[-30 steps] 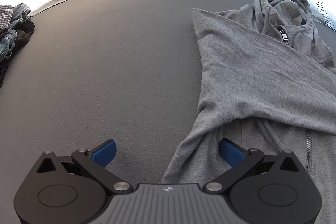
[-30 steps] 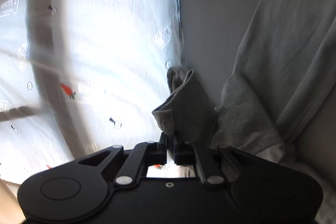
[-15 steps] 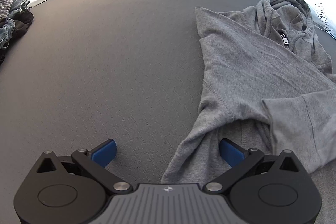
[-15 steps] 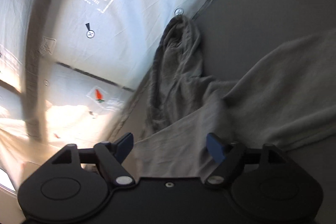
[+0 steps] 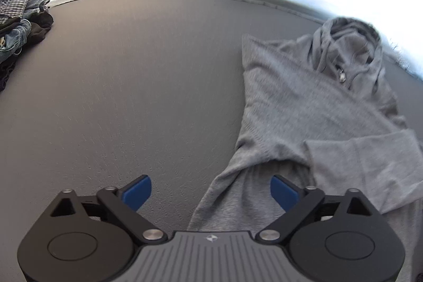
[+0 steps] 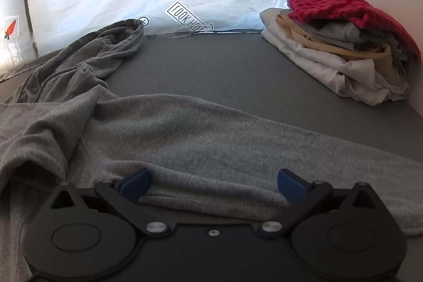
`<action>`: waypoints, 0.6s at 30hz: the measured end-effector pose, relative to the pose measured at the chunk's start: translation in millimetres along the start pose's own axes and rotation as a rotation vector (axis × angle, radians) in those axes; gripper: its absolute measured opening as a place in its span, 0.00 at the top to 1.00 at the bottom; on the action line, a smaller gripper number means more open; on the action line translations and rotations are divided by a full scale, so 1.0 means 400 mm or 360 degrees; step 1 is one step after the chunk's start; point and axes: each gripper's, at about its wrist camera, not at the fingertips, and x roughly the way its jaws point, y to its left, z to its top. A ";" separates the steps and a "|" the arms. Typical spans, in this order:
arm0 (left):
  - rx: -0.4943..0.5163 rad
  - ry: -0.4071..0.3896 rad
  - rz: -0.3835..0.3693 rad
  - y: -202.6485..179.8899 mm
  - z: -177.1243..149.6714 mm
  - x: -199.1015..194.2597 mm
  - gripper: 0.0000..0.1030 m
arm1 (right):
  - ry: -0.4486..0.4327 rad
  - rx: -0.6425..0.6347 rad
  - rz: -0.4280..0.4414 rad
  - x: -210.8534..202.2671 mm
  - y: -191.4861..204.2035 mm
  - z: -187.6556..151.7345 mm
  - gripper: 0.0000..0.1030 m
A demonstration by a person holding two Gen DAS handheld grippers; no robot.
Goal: Fold clothes
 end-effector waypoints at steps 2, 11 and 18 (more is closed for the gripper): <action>-0.0012 -0.0034 -0.0073 -0.005 0.001 -0.017 0.27 | -0.0039 0.0007 0.0022 0.000 -0.003 -0.010 0.00; 0.0293 0.0045 -0.0369 -0.132 -0.010 0.008 0.76 | -0.0051 0.0010 0.0030 0.002 -0.001 -0.007 0.00; 0.0461 0.0128 -0.0358 -0.210 -0.025 0.059 0.68 | -0.0052 0.0011 0.0035 0.001 -0.002 -0.008 0.00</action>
